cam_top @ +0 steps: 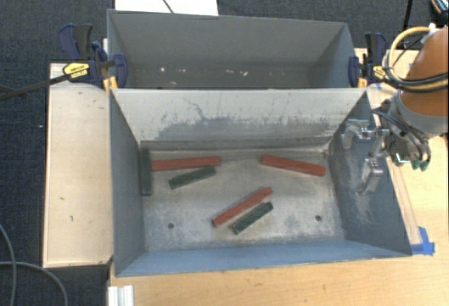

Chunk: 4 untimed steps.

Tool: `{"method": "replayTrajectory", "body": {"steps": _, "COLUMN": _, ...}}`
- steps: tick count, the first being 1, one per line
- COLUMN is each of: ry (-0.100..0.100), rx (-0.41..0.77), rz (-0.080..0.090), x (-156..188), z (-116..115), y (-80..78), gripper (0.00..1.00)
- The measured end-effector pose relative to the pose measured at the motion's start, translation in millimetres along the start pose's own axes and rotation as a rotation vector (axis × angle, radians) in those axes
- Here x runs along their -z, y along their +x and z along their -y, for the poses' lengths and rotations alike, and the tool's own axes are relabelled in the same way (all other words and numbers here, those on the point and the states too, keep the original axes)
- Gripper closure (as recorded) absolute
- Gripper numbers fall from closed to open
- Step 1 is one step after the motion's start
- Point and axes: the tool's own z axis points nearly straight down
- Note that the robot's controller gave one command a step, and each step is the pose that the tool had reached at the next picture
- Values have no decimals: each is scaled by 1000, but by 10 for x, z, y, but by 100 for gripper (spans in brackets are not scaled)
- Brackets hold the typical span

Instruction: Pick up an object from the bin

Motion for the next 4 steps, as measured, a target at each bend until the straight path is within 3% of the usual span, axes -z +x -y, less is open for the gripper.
{"method": "replayTrajectory", "body": {"steps": 1, "ry": 0, "rx": 114, "rz": 2, "x": -1460, "z": -121, "y": -243, "gripper": 0}}
{"method": "replayTrajectory", "body": {"steps": 2, "ry": 1, "rx": 303, "rz": 11, "x": -1415, "z": -463, "y": -490, "gripper": 0}}
{"method": "replayTrajectory", "body": {"steps": 3, "ry": 2, "rx": 305, "rz": 10, "x": -1418, "z": -453, "y": -486, "gripper": 100}}
{"method": "replayTrajectory", "body": {"steps": 4, "ry": 4, "rx": 307, "rz": 15, "x": 140, "z": -511, "y": -378, "gripper": 100}}
